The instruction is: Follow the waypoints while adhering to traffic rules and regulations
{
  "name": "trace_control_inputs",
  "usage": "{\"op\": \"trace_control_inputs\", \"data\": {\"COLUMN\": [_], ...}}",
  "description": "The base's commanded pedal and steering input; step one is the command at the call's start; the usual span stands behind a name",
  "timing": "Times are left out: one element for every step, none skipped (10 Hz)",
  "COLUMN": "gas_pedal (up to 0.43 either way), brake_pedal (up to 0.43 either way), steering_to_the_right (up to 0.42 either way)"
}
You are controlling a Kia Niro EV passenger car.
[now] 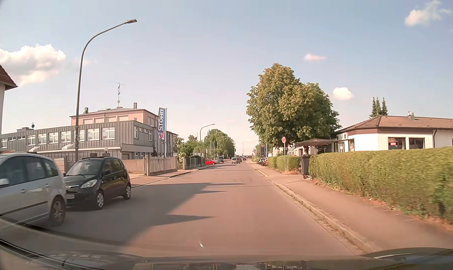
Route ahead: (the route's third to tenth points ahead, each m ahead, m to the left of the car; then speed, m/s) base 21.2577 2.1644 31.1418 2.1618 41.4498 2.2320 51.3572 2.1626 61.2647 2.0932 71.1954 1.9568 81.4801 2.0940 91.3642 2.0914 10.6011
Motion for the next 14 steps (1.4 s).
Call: {"op": "trace_control_inputs", "data": {"gas_pedal": [0.047,0.047,0.047,0.047,0.047,0.047,0.047,0.047,0.047,0.047,0.047,0.047,0.079,0.118], "brake_pedal": [0.012,0.012,0.012,0.012,0.012,0.012,0.012,0.012,0.012,0.012,0.012,0.012,0.012,0.012], "steering_to_the_right": [-0.005,-0.003,-0.003,-0.003,-0.003,-0.003,-0.003,-0.003,-0.002,-0.001,-0.002,-0.002,-0.001,-0.001]}}
